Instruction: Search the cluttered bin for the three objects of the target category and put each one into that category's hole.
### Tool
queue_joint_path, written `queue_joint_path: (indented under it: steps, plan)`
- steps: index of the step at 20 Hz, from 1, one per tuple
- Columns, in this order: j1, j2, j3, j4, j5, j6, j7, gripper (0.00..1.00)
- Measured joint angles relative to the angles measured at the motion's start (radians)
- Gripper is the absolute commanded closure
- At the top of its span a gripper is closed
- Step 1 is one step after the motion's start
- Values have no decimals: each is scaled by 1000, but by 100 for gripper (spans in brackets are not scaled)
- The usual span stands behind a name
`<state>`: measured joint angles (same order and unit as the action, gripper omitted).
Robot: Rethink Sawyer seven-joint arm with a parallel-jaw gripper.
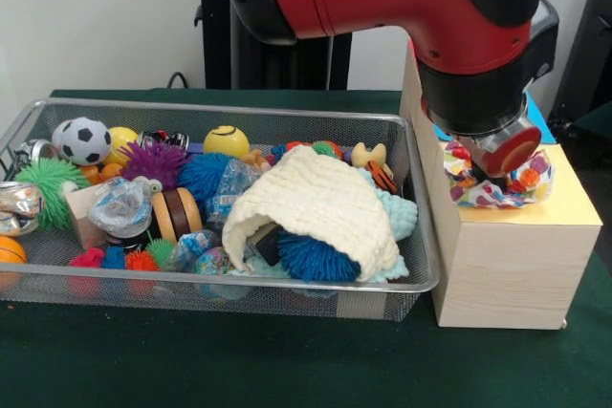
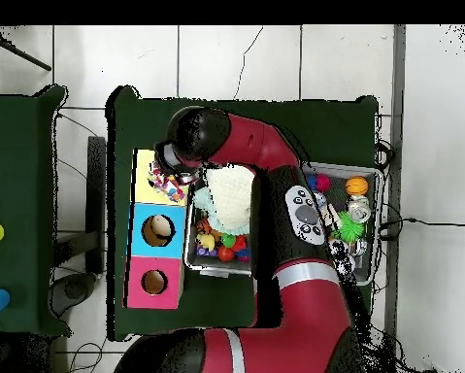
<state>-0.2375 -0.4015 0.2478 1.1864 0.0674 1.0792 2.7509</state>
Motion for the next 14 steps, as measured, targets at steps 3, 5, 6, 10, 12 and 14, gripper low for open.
queue_joint_path:
  steps: [3, 5, 6, 10, 12, 14]
  plan:
    - [3, 1, -3, 0, 1, -6, 0, 100]
    - [19, 0, -19, 0, -1, -32, 0, 100]
    - [25, -1, -26, -1, -2, -37, 0, 100]
    - [116, -5, -124, -39, -21, -51, 0, 100]
    - [150, -2, -160, -55, -27, -54, 2, 100]
    - [202, 6, -208, -77, -26, -66, 7, 100]
